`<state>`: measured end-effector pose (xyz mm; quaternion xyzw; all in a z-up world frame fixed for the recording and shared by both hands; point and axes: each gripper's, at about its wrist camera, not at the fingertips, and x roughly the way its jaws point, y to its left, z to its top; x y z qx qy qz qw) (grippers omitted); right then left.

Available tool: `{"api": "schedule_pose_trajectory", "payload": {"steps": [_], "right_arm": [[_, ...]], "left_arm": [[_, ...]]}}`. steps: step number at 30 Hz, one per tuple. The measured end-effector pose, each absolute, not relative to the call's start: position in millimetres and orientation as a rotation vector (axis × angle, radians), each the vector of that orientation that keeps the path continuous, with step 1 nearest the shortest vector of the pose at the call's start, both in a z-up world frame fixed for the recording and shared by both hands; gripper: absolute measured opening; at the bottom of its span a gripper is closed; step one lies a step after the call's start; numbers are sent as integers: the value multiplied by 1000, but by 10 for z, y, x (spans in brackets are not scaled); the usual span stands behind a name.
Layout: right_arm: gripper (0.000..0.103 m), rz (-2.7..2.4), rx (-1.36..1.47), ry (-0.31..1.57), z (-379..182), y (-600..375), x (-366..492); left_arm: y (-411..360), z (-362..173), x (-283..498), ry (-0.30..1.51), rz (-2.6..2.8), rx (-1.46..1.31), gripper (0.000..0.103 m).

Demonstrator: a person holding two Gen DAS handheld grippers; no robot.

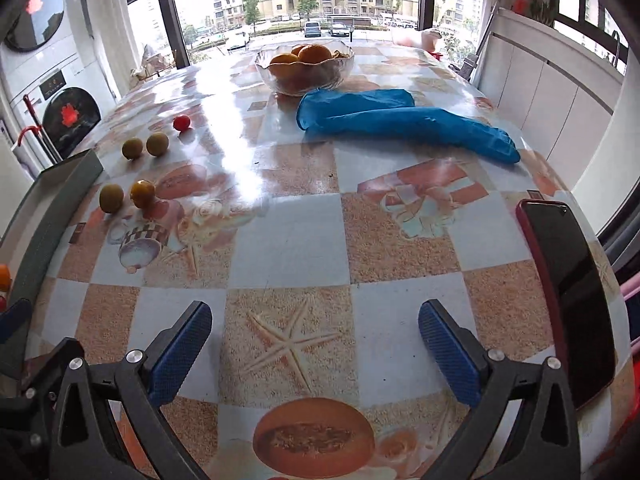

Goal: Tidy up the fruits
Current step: 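Withdraw both open tools from the tray back over the table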

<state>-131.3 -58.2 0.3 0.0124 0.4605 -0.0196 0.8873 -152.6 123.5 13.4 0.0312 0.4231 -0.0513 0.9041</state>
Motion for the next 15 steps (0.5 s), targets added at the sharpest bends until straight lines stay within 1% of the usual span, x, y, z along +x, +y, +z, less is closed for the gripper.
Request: {"api": "schedule_pose_trajectory", "payload": {"steps": [4, 7, 15], "right_arm": [[103, -27, 6, 952, 4, -513, -1326], [103, -28, 9, 949, 10, -473, -1370], [103, -26, 7, 949, 5, -488, -1368]], "left_arm": [[1250, 20, -1438, 911, -87, 44, 97], [1256, -4, -1436, 918, -87, 29, 102], [1230, -17, -1460, 906, -78, 31, 102]]}}
